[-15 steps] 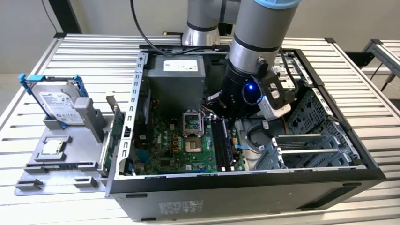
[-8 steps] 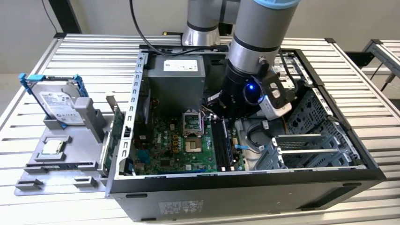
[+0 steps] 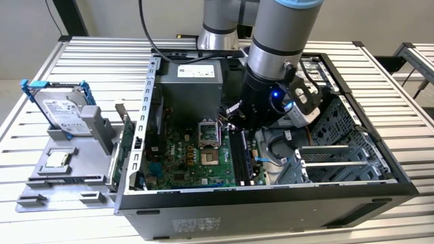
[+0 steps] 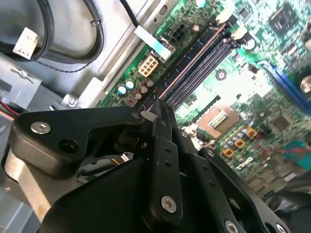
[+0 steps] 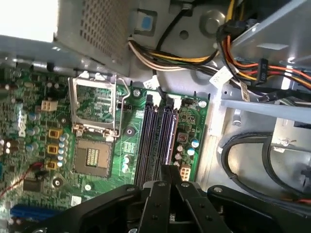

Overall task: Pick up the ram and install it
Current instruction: 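Press down the ram until it locks into place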

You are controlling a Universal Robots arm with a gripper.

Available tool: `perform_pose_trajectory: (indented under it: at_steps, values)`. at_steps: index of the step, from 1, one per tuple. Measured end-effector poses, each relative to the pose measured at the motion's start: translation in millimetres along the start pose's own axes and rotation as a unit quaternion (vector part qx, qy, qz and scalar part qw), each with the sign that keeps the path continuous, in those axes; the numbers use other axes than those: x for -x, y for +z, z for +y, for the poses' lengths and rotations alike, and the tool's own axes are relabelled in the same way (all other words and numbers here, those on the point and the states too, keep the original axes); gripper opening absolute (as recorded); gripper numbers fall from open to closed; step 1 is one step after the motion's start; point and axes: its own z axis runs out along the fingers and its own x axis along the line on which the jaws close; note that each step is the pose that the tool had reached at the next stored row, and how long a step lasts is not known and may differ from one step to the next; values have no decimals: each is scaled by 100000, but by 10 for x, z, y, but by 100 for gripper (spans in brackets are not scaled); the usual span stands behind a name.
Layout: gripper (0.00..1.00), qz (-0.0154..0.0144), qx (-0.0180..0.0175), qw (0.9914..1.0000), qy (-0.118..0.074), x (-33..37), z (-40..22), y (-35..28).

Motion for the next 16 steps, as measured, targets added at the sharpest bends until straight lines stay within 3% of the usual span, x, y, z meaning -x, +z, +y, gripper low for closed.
perform_pose_trajectory:
  at_steps: [4,9,13,16]
  values:
    - [0,6,-949,99949,-3034,-3,0,0]
    - [0,-22,-1899,99764,-6594,-10,2,1]
    - [0,-214,-1955,99511,-9683,-12,2,2]
    - [0,-451,-1642,99261,-12015,-12,3,2]
